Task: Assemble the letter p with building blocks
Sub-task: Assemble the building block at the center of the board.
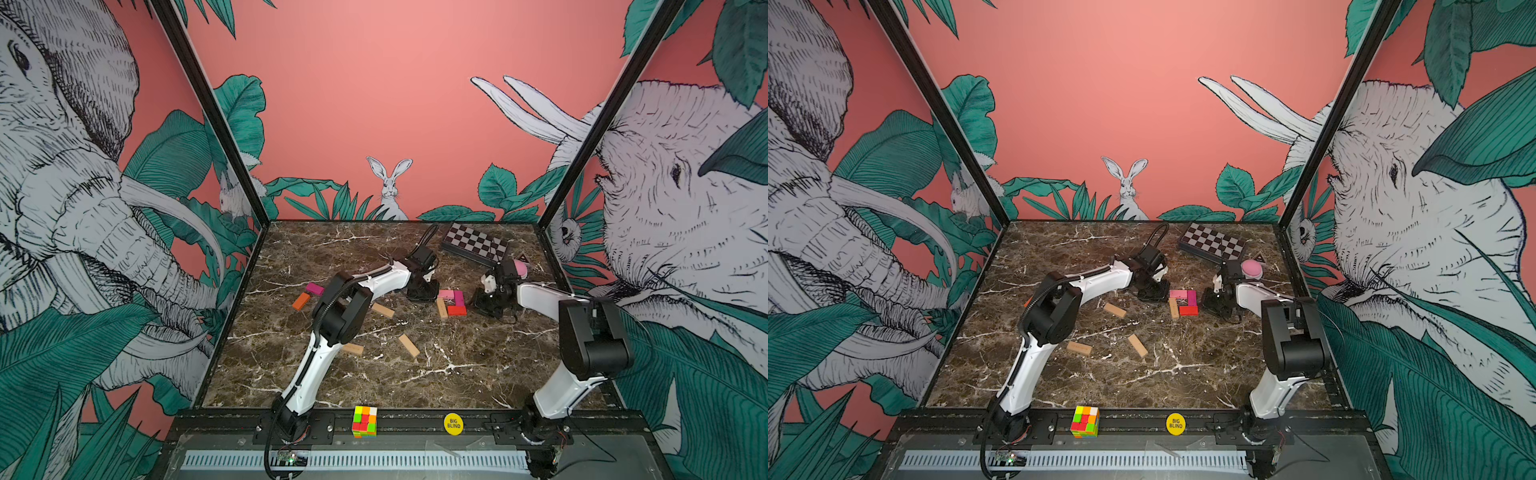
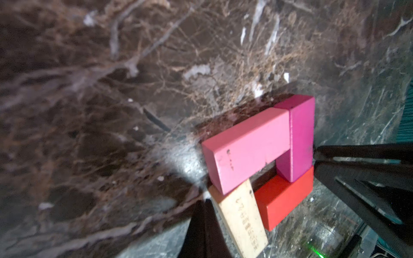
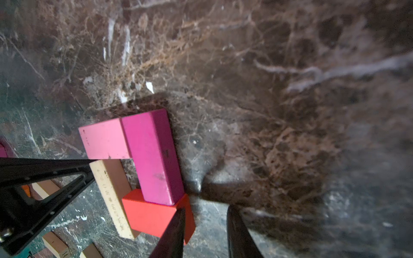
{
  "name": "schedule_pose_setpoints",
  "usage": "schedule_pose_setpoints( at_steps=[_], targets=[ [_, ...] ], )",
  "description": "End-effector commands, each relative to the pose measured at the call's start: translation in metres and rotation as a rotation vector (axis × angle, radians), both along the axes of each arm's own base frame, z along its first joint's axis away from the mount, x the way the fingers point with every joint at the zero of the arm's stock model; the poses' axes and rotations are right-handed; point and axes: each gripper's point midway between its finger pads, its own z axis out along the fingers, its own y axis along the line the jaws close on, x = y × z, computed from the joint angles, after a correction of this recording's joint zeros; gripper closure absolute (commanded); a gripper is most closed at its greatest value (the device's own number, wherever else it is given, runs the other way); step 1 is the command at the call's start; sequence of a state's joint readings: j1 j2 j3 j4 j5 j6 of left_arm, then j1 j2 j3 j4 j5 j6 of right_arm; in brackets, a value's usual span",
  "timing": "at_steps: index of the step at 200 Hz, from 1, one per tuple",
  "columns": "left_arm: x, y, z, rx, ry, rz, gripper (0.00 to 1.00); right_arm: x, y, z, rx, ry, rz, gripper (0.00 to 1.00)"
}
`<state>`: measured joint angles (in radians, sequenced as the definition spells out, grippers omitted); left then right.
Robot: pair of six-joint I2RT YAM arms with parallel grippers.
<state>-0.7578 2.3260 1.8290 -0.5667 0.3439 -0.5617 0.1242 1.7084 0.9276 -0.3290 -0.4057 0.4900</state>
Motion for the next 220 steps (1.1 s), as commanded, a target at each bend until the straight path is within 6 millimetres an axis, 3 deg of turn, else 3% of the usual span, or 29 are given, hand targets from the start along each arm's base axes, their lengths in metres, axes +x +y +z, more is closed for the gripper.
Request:
schedule_pose_setpoints(
  at_steps=[1,220],
  targets=[
    [-0.006,0.005,-0.018,0.05,0.042,0.011,0.95,-0.013,-0.004,-0.019,-0.016,0.063,-0.005,0.67],
    [-0.01,0.006,-0.025,0.057,0.06,0.008,0.94,-0.018,-0.014,-0.015,-0.048,0.089,-0.102,0.67]
  ],
)
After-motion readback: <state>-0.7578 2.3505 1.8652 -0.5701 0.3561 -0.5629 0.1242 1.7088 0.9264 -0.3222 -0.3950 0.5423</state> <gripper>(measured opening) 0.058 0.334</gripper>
